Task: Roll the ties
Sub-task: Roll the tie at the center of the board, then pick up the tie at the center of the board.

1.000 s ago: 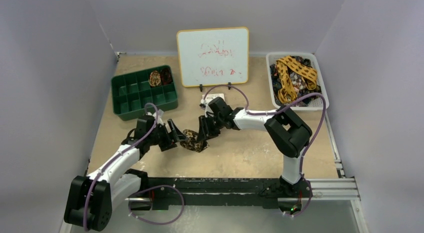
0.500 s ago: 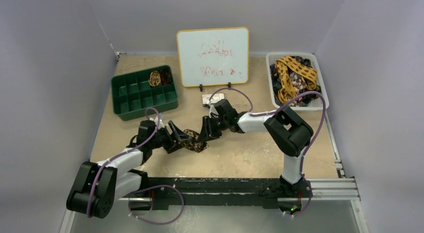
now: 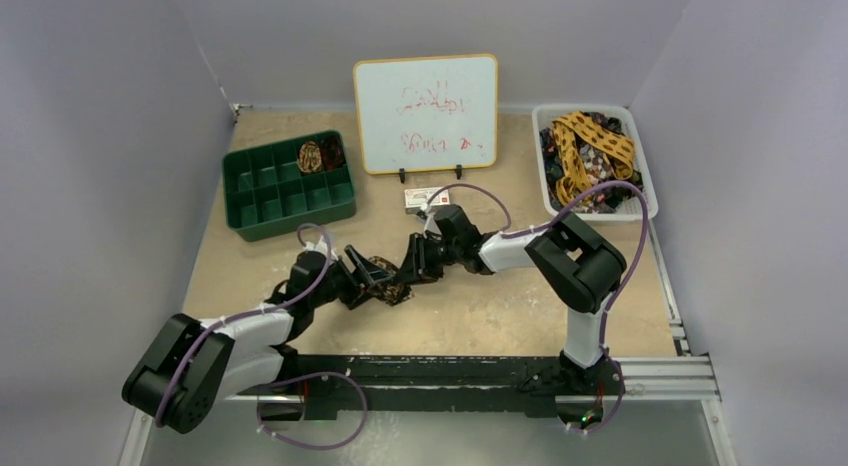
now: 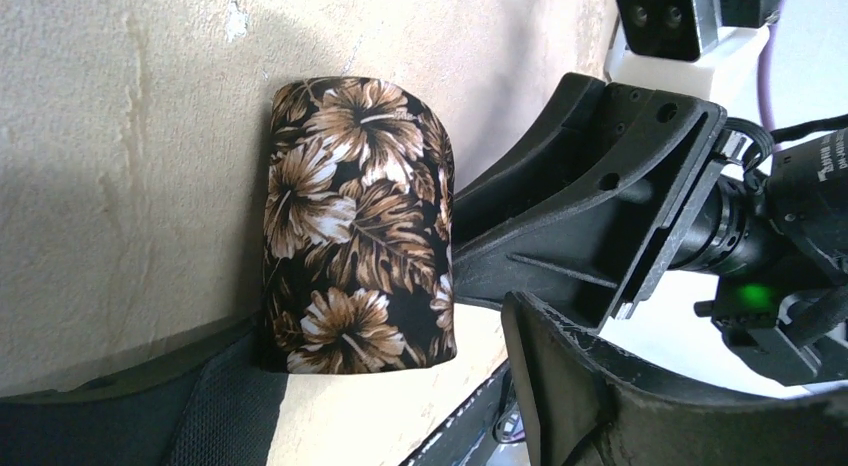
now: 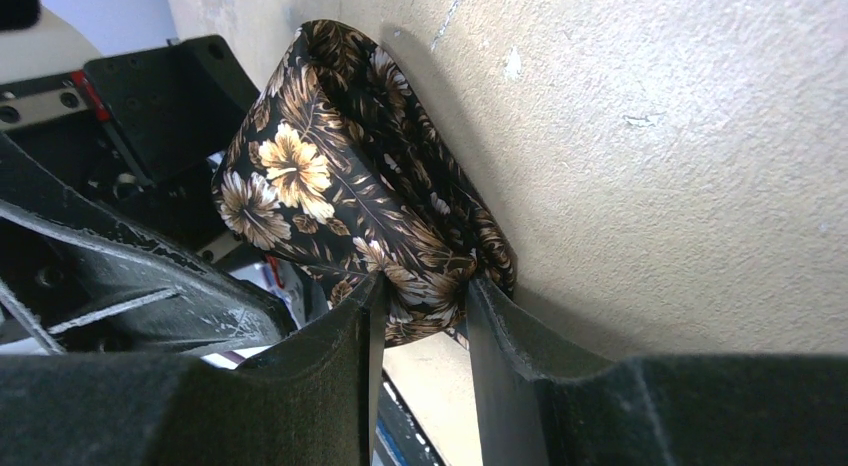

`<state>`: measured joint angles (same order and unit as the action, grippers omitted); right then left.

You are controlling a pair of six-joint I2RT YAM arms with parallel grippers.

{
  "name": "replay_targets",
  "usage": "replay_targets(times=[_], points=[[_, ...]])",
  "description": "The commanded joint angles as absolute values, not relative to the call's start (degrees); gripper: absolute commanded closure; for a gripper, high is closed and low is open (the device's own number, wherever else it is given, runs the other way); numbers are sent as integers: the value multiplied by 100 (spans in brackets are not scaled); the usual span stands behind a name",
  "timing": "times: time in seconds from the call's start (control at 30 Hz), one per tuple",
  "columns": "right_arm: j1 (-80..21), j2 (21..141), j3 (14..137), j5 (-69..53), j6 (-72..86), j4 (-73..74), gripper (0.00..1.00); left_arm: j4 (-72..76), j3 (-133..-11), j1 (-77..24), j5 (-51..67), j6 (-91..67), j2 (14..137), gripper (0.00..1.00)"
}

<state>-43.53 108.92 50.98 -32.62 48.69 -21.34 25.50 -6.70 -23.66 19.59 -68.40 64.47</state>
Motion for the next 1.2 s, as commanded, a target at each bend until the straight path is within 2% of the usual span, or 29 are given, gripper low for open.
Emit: replay_targets(times=[0.0, 0.3, 0.5, 0.8, 0.87, 1.0, 1.17], points=[[-4386, 11153, 4658, -2980, 5334, -2259, 62, 2506, -336, -2636, 1244, -7051, 6636, 28], [-4386, 11271, 4381, -3108, 5707, -2866, 62, 2397, -412, -2826, 698, -7264, 6792, 34], [-4386, 11359, 4324, -3205, 5852, -3069, 62, 2701, -564, -2856, 630, -7183, 7312, 40], [-4387, 11294, 4313, -3366, 5880, -3037, 59, 3109, -536, -2874, 706, -7137, 7699, 64], [-4386, 11223, 4311, -3403, 5880, -3037, 56, 3024, -597, -2873, 735, -7086, 7619, 68], [-4377, 10898, 4270, -3350, 5750, -2821, 41, 2498, -719, -2874, 671, -6978, 7209, 74], [-4338, 10134, 4195, -2903, 5386, -2021, 31, 1121, -1213, -2874, 510, -6614, 6415, 74]])
